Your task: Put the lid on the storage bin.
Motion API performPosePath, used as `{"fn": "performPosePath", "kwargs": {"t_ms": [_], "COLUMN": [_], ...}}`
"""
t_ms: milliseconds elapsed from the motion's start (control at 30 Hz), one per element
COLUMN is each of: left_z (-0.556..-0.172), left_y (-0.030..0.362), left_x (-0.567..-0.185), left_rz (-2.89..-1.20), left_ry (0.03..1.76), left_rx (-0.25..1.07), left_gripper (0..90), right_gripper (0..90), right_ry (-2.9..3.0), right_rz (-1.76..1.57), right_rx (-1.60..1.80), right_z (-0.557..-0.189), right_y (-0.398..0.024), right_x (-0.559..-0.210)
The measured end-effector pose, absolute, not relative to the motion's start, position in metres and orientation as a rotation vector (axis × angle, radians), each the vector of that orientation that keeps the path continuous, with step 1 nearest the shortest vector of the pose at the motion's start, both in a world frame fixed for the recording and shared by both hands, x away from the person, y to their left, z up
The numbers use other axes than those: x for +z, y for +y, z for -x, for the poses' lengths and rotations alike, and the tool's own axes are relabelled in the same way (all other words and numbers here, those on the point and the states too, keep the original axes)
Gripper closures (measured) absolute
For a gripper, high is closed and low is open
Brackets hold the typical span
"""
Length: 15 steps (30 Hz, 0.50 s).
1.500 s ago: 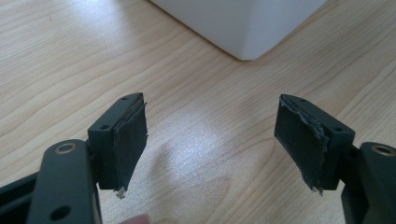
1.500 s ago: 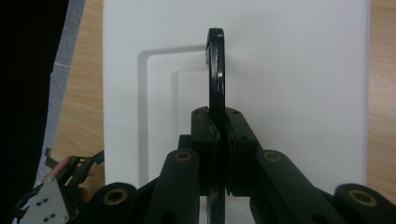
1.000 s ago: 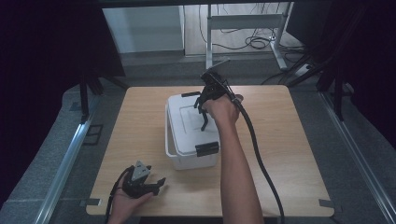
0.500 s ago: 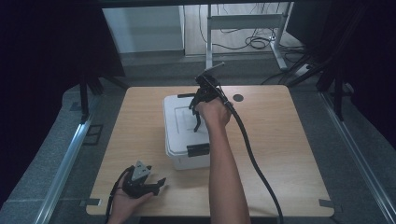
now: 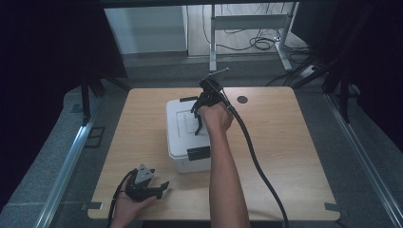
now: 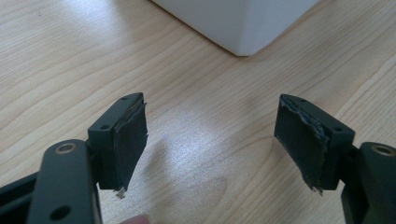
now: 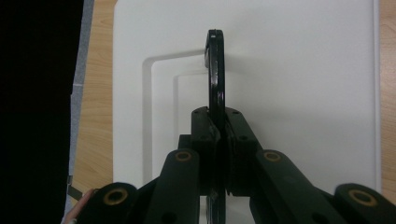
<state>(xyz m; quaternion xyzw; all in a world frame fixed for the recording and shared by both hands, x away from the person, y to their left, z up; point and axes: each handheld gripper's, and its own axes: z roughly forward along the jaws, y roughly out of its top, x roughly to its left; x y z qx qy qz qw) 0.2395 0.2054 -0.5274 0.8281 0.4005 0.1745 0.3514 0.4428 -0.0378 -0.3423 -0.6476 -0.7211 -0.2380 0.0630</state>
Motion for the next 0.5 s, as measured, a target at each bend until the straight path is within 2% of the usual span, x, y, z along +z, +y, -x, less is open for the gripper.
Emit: {"fn": "performPosePath", "kwargs": {"t_ms": [500], "left_z": [-0.24], "left_y": [0.205], "left_x": [-0.528], "left_rz": [-2.148], "left_ry": [1.035], "left_rx": [0.45], "left_gripper": [25.6], "right_gripper": [84.4], "right_ry": [-2.16], "right_rz": [1.983], "right_rx": [-0.729], "right_z": [-0.443], "right_y": [-0.04], "right_x": [-0.355]}}
